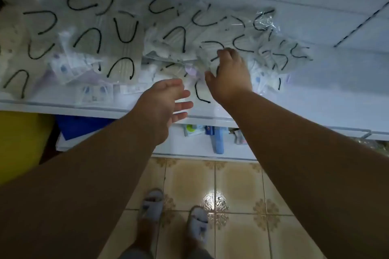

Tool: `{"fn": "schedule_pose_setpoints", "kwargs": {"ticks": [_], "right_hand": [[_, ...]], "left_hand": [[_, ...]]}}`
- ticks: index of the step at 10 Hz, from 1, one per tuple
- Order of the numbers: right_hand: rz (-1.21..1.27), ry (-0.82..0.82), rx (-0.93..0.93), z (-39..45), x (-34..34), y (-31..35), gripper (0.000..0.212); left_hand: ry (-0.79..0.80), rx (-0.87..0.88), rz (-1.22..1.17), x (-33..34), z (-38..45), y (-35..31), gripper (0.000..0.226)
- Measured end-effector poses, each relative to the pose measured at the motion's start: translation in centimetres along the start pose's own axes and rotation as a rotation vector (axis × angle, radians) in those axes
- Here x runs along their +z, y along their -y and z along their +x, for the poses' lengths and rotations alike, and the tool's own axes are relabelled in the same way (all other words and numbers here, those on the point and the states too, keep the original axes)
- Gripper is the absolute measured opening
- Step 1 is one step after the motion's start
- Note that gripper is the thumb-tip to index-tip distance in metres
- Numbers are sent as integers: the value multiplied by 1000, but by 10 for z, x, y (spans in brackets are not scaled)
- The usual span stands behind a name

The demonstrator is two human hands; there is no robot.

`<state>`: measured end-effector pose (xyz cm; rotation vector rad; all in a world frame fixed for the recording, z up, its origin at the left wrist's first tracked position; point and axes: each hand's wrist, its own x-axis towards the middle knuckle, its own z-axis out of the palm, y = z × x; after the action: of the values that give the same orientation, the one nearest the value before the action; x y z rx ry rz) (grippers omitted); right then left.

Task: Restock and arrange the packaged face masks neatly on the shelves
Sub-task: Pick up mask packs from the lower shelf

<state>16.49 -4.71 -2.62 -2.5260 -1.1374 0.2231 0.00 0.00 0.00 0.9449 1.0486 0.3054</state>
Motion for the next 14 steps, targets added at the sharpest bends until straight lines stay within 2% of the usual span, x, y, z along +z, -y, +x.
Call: {"fn": "schedule_pose_setpoints", "kwargs": {"ticks": [1, 2, 3, 4, 5, 6, 7, 8, 9, 10, 11, 12, 13, 14], "right_hand": [[-71, 75, 42, 22, 9, -3, 77], [-123, 76, 71, 39, 16, -1, 59], [-126, -93, 40, 30, 21, -3, 36], [220, -257, -33, -12, 30, -6, 27], [430, -239, -138, -57, 29, 0, 29], [467, -170, -259, -80, 31, 4, 37], [654, -162, -179, -82, 26, 11, 37], [675, -198, 22, -59, 18, 26, 30], [386, -166, -60, -22, 15, 47, 32], [40, 74, -87, 12, 13, 66, 63], [-47, 176, -27, 37, 16, 71, 56], [33, 26, -5, 37, 18, 70, 40], [369, -172, -58, 10, 21, 69, 33], [544, -80, -175, -32, 21, 67, 32]], "left_hand": [[-11, -14, -62, -1, 16, -1, 21], [-17, -33, -91, 2, 24, -4, 19], [-26, -78, -109, 5, 29, -1, 27], [20, -152, -227, 5, 31, -3, 48], [104, -235, -383, 0, 31, -12, 67], [131, -221, -296, -3, 31, -19, 51], [-33, -123, 75, -13, 33, -20, 16], [-62, -49, 203, -35, 26, -13, 8], [-73, -67, 82, -63, 12, -4, 14], [-18, -64, -9, -75, 8, 1, 17], [-68, -30, -159, -71, 8, 0, 15], [56, 85, 131, -71, 26, 11, 47], [-284, -110, 220, -48, 26, -4, 63], [15, -219, -431, -46, 22, -6, 55]]}}
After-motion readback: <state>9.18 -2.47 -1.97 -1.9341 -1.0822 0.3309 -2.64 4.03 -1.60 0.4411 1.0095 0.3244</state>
